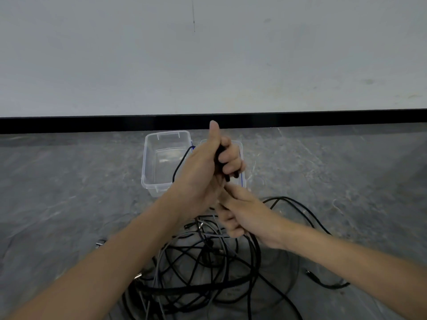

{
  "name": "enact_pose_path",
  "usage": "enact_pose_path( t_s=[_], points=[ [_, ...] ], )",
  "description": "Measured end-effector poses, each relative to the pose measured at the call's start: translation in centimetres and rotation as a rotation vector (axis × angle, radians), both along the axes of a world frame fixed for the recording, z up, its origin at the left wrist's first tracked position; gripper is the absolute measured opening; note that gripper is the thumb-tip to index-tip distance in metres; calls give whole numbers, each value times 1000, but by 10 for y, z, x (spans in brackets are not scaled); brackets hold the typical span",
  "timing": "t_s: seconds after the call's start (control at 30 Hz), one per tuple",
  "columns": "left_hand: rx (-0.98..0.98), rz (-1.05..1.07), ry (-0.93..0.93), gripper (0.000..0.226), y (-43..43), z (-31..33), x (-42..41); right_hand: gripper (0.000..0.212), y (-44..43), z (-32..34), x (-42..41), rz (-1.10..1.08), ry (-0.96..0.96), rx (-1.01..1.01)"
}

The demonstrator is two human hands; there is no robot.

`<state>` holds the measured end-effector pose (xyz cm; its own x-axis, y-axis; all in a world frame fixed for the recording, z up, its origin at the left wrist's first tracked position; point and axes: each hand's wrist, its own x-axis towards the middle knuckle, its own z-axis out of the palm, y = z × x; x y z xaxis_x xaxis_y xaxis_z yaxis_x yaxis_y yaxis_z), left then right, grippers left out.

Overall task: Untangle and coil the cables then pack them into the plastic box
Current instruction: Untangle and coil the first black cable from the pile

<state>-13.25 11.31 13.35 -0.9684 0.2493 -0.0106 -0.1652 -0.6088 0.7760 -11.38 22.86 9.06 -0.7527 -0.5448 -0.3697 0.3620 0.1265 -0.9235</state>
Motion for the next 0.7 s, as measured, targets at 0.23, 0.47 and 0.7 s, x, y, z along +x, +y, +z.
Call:
enact_pose_path(
  t_s=[0.23,0.47,0.7],
  points=[
    [-468,278,268,39,-13,-2,-15,24,0,18,18,-99,-248,-187],
    [-674,304,248,44,-27,-24,-26,19,16,39,16,-186,-463,-208],
    [-925,265,319,47,-35,-36,-26,22,28,51,11,-140,-304,115]
  ],
)
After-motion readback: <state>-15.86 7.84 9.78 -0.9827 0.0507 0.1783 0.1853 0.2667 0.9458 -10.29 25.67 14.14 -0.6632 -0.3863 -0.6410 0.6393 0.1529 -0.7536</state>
